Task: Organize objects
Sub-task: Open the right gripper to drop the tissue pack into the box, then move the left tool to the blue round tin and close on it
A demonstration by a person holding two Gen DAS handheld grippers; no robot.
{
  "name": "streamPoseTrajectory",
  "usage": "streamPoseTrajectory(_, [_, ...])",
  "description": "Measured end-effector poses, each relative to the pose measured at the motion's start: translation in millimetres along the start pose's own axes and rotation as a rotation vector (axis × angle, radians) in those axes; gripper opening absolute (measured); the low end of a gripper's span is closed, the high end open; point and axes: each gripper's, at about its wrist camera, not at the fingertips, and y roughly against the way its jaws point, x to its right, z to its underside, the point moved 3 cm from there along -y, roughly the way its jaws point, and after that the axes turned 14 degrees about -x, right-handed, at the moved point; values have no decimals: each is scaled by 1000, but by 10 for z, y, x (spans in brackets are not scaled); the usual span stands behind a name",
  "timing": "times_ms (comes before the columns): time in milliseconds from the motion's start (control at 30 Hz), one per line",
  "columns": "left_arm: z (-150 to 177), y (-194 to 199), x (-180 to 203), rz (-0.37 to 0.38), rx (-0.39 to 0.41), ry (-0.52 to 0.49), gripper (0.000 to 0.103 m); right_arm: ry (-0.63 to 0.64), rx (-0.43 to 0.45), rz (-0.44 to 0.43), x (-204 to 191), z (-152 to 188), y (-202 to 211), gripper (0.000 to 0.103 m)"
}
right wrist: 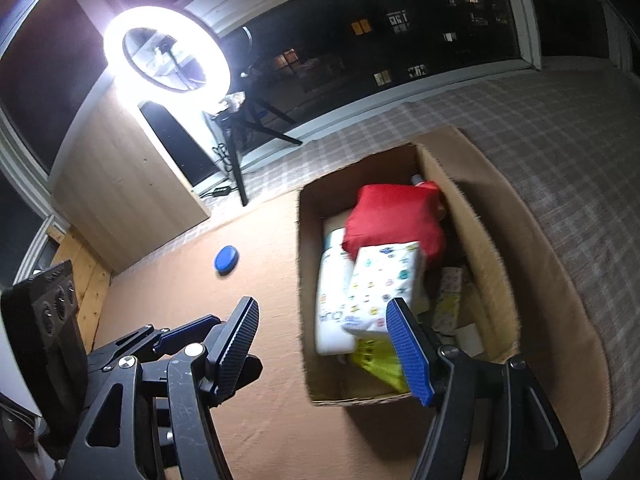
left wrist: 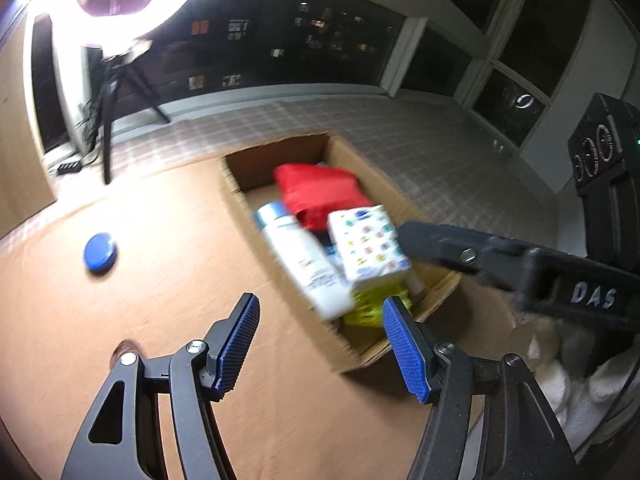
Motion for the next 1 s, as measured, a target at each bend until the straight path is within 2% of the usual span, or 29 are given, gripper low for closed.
streamPoseTrajectory(267, [362,171,-611,-49,-16,94,68,79,-10,-8,-364,87,-194,63])
streamPoseTrajectory(667, [933,289,-1553,-81,-55,271,67,194,-46,-24,-947,149,-622,63])
streamPoseTrajectory(1000, [950,157,-1908,-86,-84,298,56,211,-160,-46,-1254,-33,-1041,63])
